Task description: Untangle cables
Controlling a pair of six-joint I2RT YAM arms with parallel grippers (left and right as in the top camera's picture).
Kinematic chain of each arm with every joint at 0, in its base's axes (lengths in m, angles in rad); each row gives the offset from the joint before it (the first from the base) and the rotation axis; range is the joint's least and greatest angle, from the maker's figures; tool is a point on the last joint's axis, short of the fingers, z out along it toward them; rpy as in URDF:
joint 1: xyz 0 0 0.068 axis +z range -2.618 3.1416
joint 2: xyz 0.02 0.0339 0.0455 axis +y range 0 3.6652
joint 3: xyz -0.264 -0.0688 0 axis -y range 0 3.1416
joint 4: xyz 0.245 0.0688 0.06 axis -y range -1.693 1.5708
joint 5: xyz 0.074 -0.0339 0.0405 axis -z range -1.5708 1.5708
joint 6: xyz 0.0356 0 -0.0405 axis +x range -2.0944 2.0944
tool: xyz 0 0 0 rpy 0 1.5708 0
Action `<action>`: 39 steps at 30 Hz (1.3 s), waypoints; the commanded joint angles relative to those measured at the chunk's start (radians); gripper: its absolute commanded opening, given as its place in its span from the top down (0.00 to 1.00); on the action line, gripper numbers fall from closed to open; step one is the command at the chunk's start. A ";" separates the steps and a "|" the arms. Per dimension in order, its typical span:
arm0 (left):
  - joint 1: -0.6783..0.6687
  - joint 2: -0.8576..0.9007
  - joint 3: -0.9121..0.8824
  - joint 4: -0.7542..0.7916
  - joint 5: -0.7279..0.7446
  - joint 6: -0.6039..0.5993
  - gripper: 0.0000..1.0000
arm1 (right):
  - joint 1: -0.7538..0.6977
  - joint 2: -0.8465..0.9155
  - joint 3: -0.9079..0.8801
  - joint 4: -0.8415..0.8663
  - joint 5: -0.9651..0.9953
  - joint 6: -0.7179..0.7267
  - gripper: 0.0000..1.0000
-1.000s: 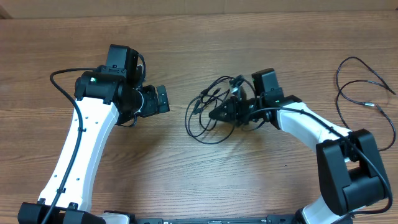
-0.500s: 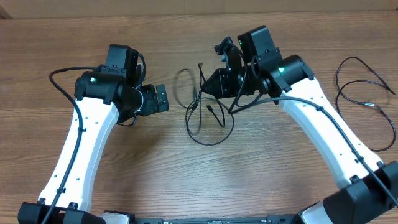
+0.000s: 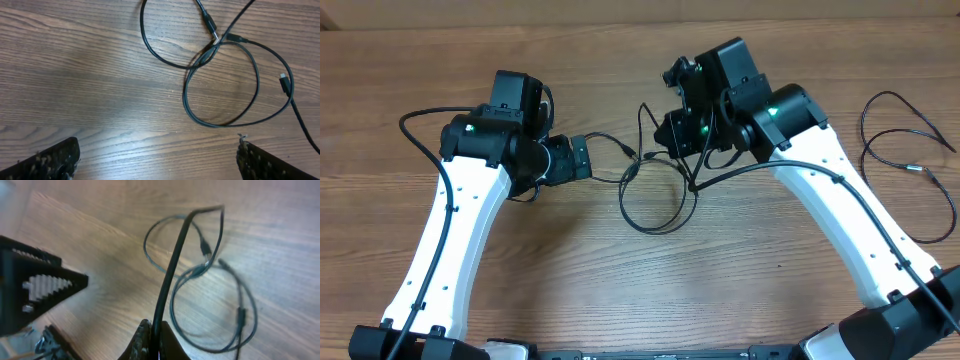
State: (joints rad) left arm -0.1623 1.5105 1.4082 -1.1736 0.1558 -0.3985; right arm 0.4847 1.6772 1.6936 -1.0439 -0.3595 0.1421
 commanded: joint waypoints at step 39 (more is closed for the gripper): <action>-0.007 0.006 -0.005 0.102 0.371 0.182 0.00 | -0.014 -0.016 0.828 0.370 0.106 -0.008 0.96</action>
State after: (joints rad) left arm -0.1623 1.5105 1.4063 -1.0763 0.4652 -0.2802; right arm 0.4713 1.6680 2.5023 -0.7143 -0.2390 0.1303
